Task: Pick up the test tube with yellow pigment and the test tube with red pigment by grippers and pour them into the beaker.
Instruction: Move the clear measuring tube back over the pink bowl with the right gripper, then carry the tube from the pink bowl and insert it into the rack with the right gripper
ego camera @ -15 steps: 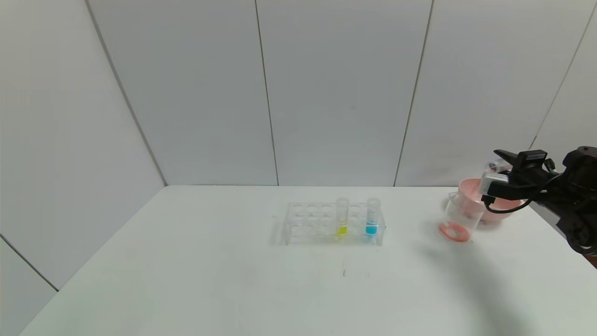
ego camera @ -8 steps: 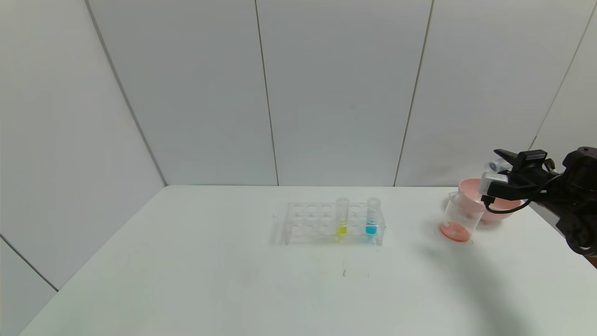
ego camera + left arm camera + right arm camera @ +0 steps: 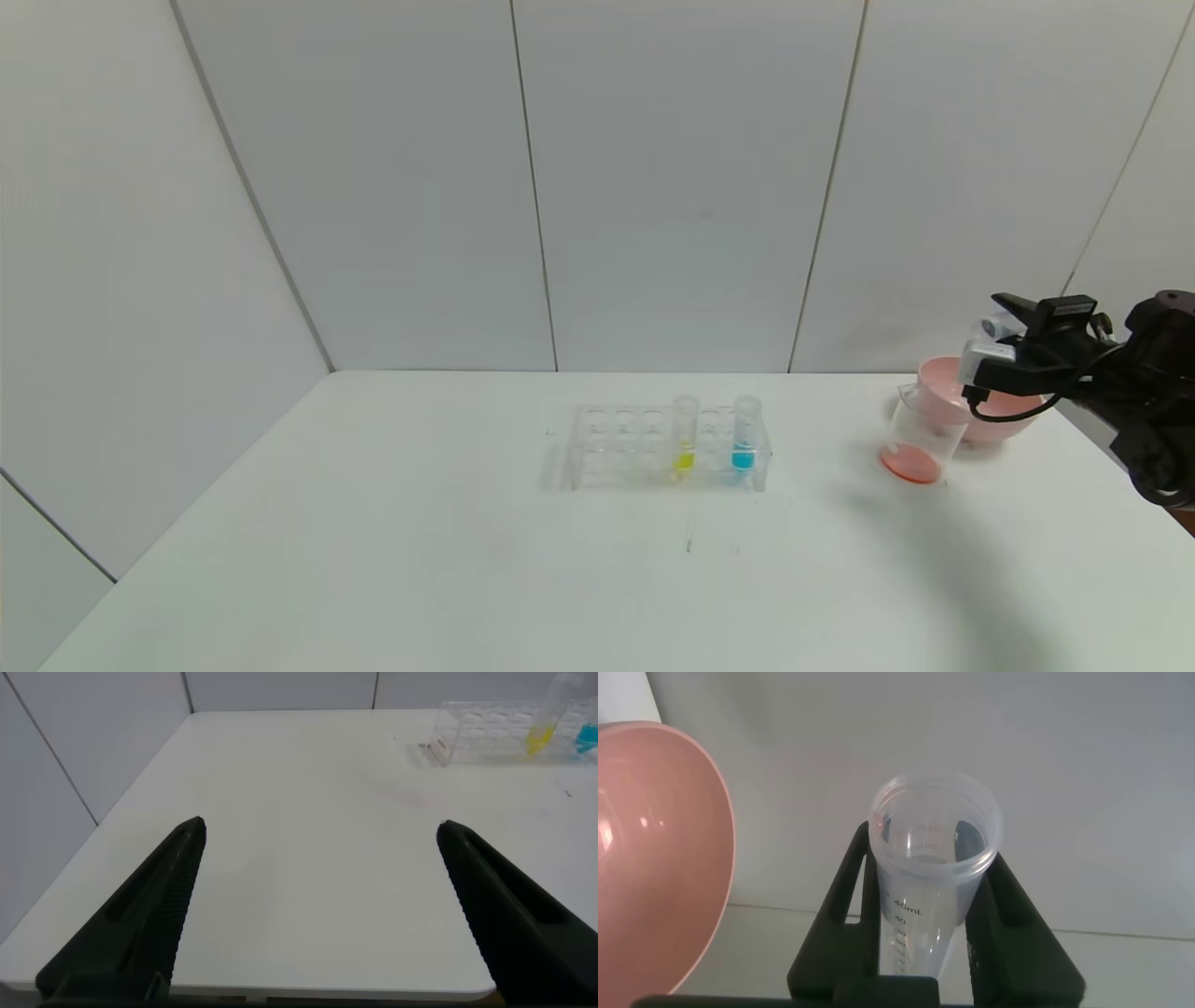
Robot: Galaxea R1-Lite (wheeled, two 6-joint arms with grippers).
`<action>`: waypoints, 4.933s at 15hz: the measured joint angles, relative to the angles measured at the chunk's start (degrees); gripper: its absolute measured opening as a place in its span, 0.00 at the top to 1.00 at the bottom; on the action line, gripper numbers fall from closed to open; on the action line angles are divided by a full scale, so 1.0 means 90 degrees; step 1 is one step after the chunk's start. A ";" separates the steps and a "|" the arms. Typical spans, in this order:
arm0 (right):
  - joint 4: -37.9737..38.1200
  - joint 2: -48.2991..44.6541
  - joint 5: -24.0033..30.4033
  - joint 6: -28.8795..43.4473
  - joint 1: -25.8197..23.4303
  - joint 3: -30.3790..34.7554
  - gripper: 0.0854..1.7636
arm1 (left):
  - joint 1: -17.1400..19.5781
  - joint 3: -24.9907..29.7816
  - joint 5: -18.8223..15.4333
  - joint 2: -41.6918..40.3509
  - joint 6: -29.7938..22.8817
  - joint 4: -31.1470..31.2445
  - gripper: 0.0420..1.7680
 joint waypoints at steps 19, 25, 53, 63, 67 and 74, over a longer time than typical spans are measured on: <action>0.0005 0.0009 -0.0111 -0.0004 0.0070 -0.0270 0.71 | 0.0000 0.0000 0.0000 0.0000 0.0000 0.0000 0.00; 0.0876 -0.0004 -0.0890 0.2198 0.0394 -0.1505 0.71 | -0.0003 0.0000 0.0000 0.0000 0.0000 0.0000 0.00; 0.2947 0.0450 -0.1319 1.0729 -0.0141 -0.1632 0.71 | 0.0000 0.0000 0.0000 0.0000 0.0000 0.0000 0.00; 0.2931 0.0477 -0.1322 1.0592 -0.0107 -0.1667 0.24 | 0.0000 0.0000 0.0000 0.0000 0.0000 0.0000 0.00; 0.3217 0.0009 -0.1252 1.0619 -0.0095 -0.1841 0.16 | 0.0000 0.0000 0.0000 0.0000 0.0003 0.0000 0.00; 0.5307 -0.1690 -0.1265 1.1622 0.0566 -0.2570 0.08 | 0.0000 0.0000 0.0000 0.0000 0.0000 0.0000 0.00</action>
